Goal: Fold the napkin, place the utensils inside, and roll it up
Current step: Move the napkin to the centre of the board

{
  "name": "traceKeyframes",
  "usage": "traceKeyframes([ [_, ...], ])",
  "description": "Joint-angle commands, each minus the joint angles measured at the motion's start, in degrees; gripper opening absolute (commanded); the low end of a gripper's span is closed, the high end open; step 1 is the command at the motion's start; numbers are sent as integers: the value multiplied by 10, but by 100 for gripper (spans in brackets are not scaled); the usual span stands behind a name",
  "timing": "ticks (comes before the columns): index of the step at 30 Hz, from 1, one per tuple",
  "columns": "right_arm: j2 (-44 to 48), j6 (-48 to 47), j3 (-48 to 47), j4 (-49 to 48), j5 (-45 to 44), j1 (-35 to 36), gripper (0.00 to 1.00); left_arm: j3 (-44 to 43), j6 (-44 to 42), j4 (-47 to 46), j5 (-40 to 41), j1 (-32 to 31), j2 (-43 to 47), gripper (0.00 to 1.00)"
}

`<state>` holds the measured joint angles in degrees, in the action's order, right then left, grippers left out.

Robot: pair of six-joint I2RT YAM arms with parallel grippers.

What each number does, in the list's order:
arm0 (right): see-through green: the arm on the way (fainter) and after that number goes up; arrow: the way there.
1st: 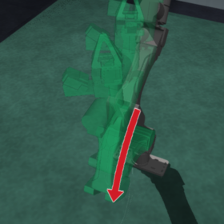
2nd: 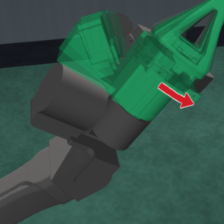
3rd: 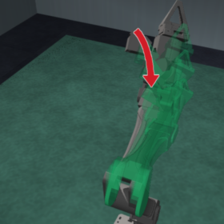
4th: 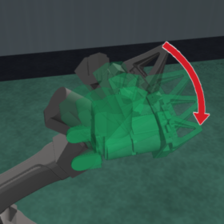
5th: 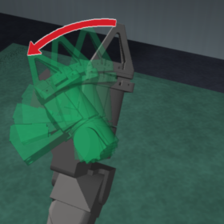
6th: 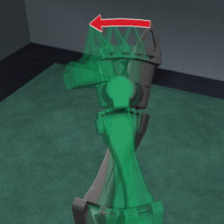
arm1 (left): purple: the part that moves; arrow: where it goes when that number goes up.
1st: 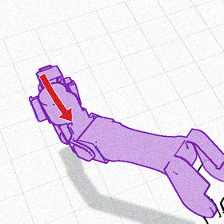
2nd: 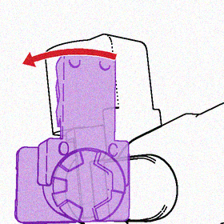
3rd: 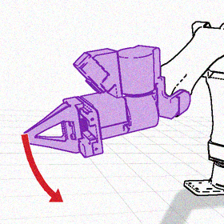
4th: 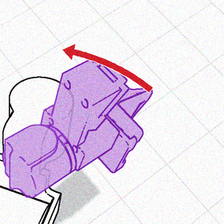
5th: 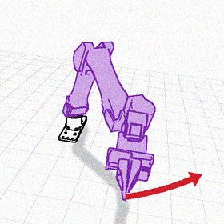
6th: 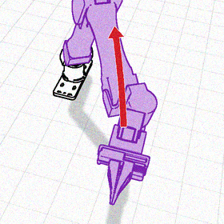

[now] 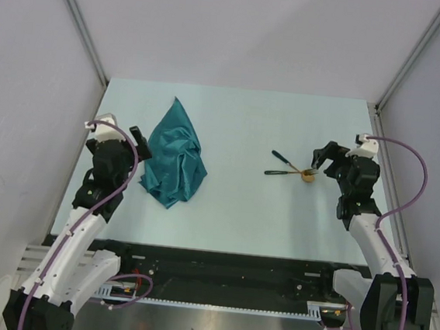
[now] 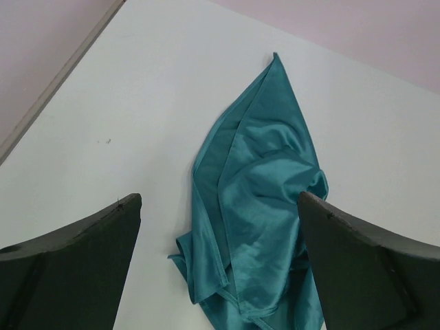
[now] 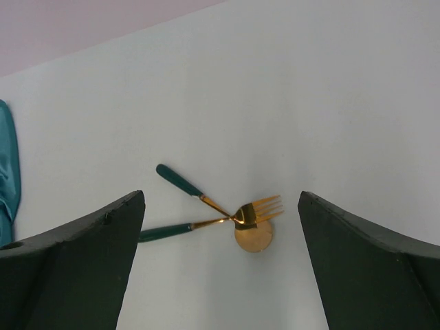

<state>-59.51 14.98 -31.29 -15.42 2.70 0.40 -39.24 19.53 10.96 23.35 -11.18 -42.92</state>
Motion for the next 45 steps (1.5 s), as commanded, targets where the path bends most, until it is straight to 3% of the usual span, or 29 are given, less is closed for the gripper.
traceKeyframes([
  [1, -3, -3, -39, 13, 5, 0, 100, -31, 15, 42, 6, 0, -13, 100],
  [4, -14, -37, -58, 32, -27, 34, 99, -26, 19, 56, 1, 0, -16, 100],
  [10, -98, -94, -171, 117, -85, 202, 97, -15, 36, 73, -42, 0, -29, 100],
  [12, -161, -96, -221, 138, -97, 285, 96, -12, 32, 71, -64, 0, -31, 100],
  [19, -400, -51, -402, 215, -70, 462, 89, 26, 51, 70, -97, 1, -24, 100],
  [23, -497, -57, -497, 257, -81, 519, 88, 51, 66, 63, -113, 1, -12, 99],
  [30, -585, -41, -557, 270, -16, 540, 83, 80, 82, 56, -135, 1, 0, 99],
  [34, -598, -33, -555, 252, 26, 532, 58, 108, 92, 33, -149, 0, -3, 93],
  [37, -594, -22, -539, 230, 76, 515, 29, 135, 97, 7, -161, 0, -10, 86],
  [38, -587, -19, -532, 222, 86, 509, 12, 141, 98, 1, -161, 0, -16, 86],
  [39, -581, -9, -513, 214, 105, 500, 4, 150, 97, -3, -161, -1, -20, 84],
  [40, -577, -7, -504, 199, 113, 494, 0, 152, 97, -9, -161, -1, -24, 83],
  [45, -519, -1, -434, 210, 88, 455, 0, 149, 82, -38, -161, -24, -80, 69],
])
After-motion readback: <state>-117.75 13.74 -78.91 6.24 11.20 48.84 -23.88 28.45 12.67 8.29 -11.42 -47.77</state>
